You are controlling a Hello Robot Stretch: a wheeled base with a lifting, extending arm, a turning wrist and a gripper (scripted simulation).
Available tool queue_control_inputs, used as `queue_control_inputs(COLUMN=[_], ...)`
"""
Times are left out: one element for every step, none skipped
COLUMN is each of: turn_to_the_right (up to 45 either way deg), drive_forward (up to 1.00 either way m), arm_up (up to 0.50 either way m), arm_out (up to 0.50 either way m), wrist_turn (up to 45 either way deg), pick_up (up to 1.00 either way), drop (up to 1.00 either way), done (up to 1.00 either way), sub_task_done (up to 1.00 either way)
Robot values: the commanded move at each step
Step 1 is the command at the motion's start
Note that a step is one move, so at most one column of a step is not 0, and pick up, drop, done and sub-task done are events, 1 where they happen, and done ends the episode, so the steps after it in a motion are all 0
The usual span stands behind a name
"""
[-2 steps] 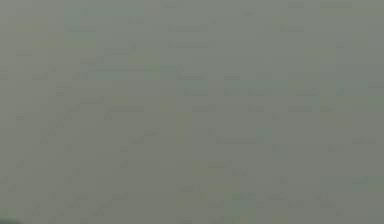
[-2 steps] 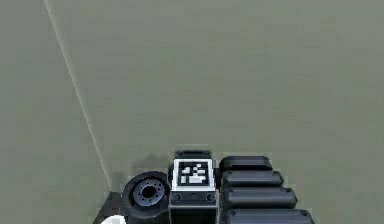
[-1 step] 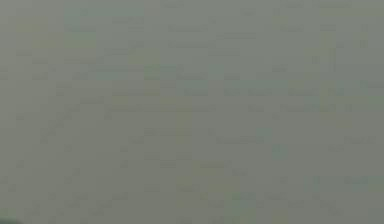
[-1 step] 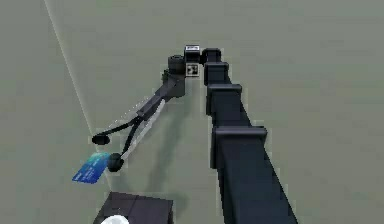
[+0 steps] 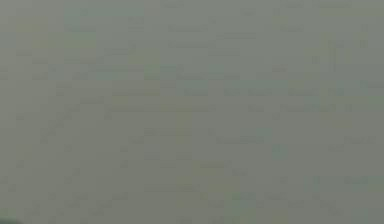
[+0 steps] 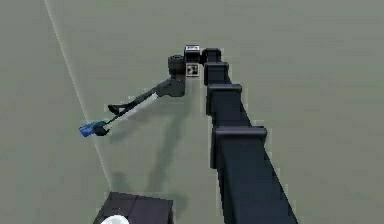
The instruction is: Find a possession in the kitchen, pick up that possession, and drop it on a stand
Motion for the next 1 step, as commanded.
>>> queue_control_inputs(turn_to_the_right=[0.0], drive_forward=[0.0], arm_up=[-0.3], arm_out=[0.0], wrist_turn=[0.0], pick_up=[0.0], drop=[0.0], done=[0.0], sub_task_done=[0.0])
